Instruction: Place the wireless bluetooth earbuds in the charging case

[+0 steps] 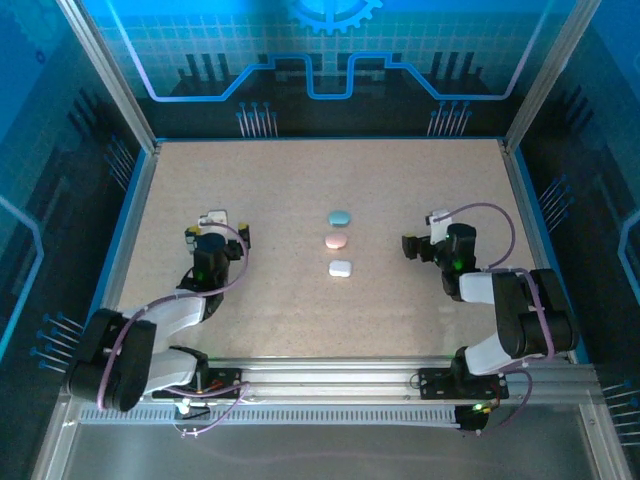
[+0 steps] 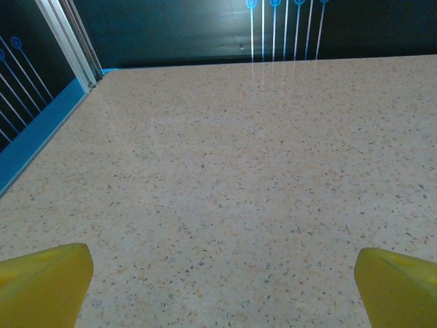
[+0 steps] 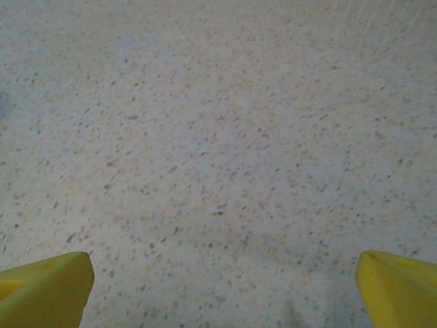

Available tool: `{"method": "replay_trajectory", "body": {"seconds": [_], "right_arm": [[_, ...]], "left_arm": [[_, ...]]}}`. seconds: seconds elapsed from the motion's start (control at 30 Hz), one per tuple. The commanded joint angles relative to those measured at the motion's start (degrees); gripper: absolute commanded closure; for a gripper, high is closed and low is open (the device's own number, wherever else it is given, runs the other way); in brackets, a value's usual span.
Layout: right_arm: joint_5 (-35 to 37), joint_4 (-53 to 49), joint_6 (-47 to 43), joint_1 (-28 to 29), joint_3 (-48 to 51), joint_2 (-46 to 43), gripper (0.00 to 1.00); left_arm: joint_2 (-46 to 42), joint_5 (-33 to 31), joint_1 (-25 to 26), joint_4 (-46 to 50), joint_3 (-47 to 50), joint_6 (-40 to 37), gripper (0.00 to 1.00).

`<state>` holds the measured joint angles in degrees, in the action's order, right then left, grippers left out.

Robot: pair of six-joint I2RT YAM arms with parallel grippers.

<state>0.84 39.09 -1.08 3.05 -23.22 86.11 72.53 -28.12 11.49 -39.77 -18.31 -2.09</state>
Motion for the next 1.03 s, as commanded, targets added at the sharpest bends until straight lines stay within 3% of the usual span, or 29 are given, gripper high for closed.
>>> {"method": "replay_trajectory", "body": {"seconds": [0.0,0.17,0.3,0.4,0.5,1.0], "right_arm": [[3.8,4.0,0.7,0.6,-1.5,0.1,0.0],[3.6,4.2,0.7,0.6,-1.5,0.1,0.0],[3.6,4.2,0.7,0.5,-1.5,0.1,0.0],[3.6,4.2,0.7,0.5,-1.5,0.1,0.0],[3.5,4.1,0.6,0.5,-1.5,0.1,0.0],[3.4,4.2,0.7,0.6,-1.6,0.1,0.0]], "left_arm": [[5.1,6.2,-2.0,-12.5,1.5,-1.5,0.01],[10.5,12.8,-6.1,-21.0,3.0,-0.5,0.01],[19.1,19.1,-9.7,-35.5,5.9,1.4,0.01],[17.5,15.5,-10.4,-30.0,4.5,3.2,0.01],[15.9,12.6,-10.4,-15.6,-1.9,4.7,0.01],[16.7,12.1,-8.9,-16.1,-2.4,2.9,0.01]]}}
